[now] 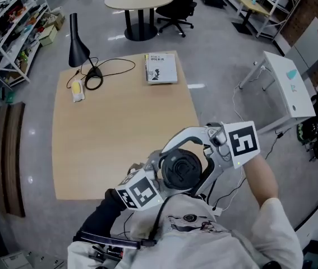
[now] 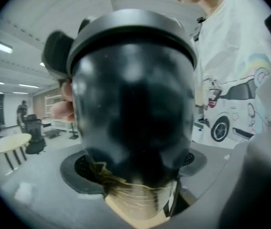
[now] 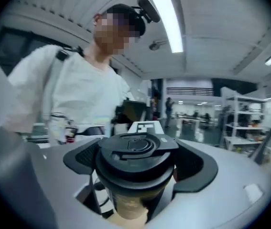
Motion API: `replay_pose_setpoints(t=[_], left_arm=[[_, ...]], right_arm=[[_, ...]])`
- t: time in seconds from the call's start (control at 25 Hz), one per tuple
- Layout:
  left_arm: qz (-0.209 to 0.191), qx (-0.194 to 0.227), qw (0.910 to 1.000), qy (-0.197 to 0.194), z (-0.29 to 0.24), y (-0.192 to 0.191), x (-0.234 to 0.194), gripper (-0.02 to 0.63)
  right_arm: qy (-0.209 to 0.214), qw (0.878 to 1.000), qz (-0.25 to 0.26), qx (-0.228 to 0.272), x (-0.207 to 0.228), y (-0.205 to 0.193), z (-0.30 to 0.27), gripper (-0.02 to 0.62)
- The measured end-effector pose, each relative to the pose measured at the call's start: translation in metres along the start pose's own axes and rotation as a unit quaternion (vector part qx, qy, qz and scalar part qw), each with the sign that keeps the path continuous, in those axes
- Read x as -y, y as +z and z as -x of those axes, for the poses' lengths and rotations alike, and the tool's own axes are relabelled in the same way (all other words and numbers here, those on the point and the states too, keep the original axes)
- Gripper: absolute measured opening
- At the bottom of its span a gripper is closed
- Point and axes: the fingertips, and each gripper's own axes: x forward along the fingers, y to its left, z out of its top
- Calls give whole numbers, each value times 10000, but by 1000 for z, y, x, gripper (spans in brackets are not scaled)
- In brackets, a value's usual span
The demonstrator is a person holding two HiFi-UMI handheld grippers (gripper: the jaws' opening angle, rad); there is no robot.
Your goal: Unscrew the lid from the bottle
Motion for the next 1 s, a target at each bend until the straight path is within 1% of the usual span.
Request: replay_pose_setpoints(t=[0.04, 0.08, 0.12, 0.16, 0.2, 0.24, 0.28, 0.32, 0.36, 0.4, 0.44, 0.48, 0.52, 0.56, 0.6, 0.64, 0.68, 0.72, 0.76, 0.8, 0.84, 0.92, 0.96, 1.0], left_arm=[[-10, 52, 9994, -350, -5, 4, 12, 414], [37, 145, 9982, -575, -9, 9, 20, 414], [118, 251, 9974, -667, -11, 13, 23, 414], [213, 327, 9973, -621, -12, 15, 21, 414], [311, 347, 9980, -436, -11, 13, 14, 413], [414, 310, 9986, -115, -8, 9, 2, 413], [517, 217, 9979, 331, -3, 3, -15, 414], [604, 85, 9944, 866, 4, -3, -35, 414], [662, -49, 9876, 1424, 13, -6, -57, 414], [698, -144, 9787, 1926, 22, -7, -78, 414], [727, -187, 9698, 2319, 31, -7, -93, 414], [745, -190, 9630, 2584, 37, -8, -102, 414], [729, -186, 9595, 2716, 39, -12, -104, 414], [656, -201, 9600, 2714, 37, -16, -100, 414], [530, -246, 9641, 2590, 33, -20, -92, 414], [380, -308, 9705, 2362, 26, -23, -81, 414], [236, -352, 9778, 2054, 19, -24, -70, 416], [120, -352, 9849, 1688, 13, -22, -57, 414], [40, -317, 9912, 1283, 8, -20, -45, 414], [-5, -262, 9960, 859, 5, -18, -32, 414], [-24, -197, 9988, 446, 3, -15, -20, 414], [-6, -38, 9997, -254, 1, -10, 1, 414], [21, 45, 9987, -505, 2, -8, 8, 414], [48, 116, 9976, -686, 3, -6, 14, 413]], right_arm=[[619, 9979, 80, 147, -12, 4, 1, 480], [1052, 9940, 14, 288, -18, 7, 3, 480], [1216, 9917, -203, 369, -19, 9, 3, 481], [1088, 9921, -504, 361, -15, 8, 4, 502], [707, 9938, -795, 308, -8, 6, 6, 543], [133, 9940, -1033, 331, 2, 6, 12, 589], [-571, 9896, -1230, 481, 14, 8, 20, 591], [-1326, 9791, -1401, 646, 27, 11, 31, 591], [-2054, 9638, -1541, 714, 42, 10, 42, 591], [-2693, 9469, -1624, 674, 56, 5, 50, 591], [-3192, 9318, -1631, 563, 68, 0, 53, 591], [-3514, 9219, -1578, 427, 76, -7, 49, 591], [-3649, 9183, -1501, 329, 81, -13, 39, 591], [-3622, 9208, -1412, 311, 82, -16, 27, 589], [-3466, 9284, -1296, 339, 80, -17, 16, 578], [-3193, 9404, -1127, 330, 76, -16, 8, 546], [-2796, 9556, -901, 224, 68, -16, 2, 501], [-2302, 9709, -662, 52, 56, -16, -3, 494], [-1770, 9830, -474, -95, 43, -16, -7, 494], [-1246, 9914, -355, -161, 30, -15, -10, 494], [-752, 9966, -288, -149, 20, -12, -13, 494], [63, 9997, -249, 17, 5, -4, -18, 494], [336, 9990, -267, 133, 1, 1, -20, 494], [505, 9979, -306, 259, -1, 8, -20, 494]])
